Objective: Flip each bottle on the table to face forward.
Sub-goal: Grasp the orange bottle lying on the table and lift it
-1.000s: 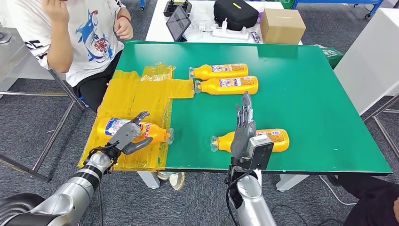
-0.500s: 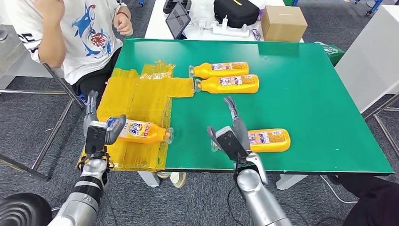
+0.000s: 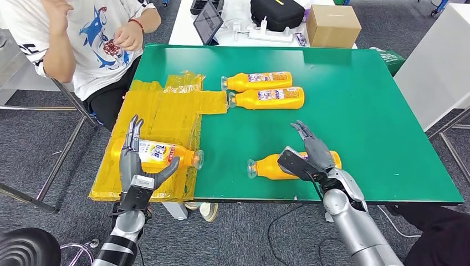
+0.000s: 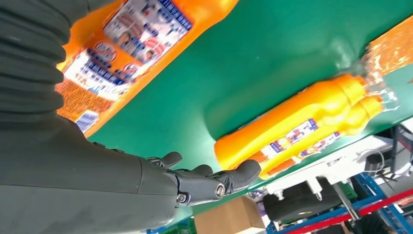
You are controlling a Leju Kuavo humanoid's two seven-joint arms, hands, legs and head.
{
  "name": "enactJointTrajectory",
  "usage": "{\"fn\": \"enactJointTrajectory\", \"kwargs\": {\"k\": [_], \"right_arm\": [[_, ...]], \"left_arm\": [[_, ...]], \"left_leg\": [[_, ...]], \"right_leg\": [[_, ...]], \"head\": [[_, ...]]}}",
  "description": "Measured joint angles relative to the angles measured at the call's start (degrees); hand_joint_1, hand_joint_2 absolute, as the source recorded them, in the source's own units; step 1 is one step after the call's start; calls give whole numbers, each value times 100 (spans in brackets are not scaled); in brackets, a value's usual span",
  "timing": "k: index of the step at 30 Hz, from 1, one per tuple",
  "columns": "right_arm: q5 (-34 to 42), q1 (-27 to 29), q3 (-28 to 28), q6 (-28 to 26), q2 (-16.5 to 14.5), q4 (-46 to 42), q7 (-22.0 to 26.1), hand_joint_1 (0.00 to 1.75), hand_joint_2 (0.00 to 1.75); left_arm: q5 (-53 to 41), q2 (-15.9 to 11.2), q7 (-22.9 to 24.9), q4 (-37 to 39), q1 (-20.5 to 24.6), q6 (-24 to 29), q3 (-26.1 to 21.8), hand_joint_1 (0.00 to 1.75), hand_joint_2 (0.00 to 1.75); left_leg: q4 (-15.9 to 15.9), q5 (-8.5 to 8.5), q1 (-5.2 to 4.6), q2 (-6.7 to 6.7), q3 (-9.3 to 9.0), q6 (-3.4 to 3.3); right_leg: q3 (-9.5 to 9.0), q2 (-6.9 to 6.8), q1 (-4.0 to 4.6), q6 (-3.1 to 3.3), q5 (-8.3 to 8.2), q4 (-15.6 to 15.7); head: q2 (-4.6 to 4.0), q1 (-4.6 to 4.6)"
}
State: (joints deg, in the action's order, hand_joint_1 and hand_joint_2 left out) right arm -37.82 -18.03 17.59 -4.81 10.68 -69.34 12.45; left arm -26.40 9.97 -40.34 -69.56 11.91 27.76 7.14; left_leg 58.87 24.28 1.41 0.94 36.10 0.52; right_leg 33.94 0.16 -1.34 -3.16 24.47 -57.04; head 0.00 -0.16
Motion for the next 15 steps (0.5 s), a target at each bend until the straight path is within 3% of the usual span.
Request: {"fn": "enactJointTrajectory", "kwargs": {"k": [4, 15], "right_arm": [[101, -13, 14, 440, 212, -3, -150, 0, 175], [901, 120, 98, 1569, 1247, -25, -93, 0, 175]], "left_arm": [[-5, 27, 1, -36, -31, -76, 92, 0, 175], [327, 52, 1, 186, 32, -206, 127, 0, 175]], "left_leg": [[0, -1, 0, 8, 1, -1], [3, 0, -6, 15, 9, -2]], "right_leg": [[-1, -4, 0, 0, 0, 0], [3, -7, -5, -1, 0, 1]], "head": [[0, -1], [0, -1]]}}
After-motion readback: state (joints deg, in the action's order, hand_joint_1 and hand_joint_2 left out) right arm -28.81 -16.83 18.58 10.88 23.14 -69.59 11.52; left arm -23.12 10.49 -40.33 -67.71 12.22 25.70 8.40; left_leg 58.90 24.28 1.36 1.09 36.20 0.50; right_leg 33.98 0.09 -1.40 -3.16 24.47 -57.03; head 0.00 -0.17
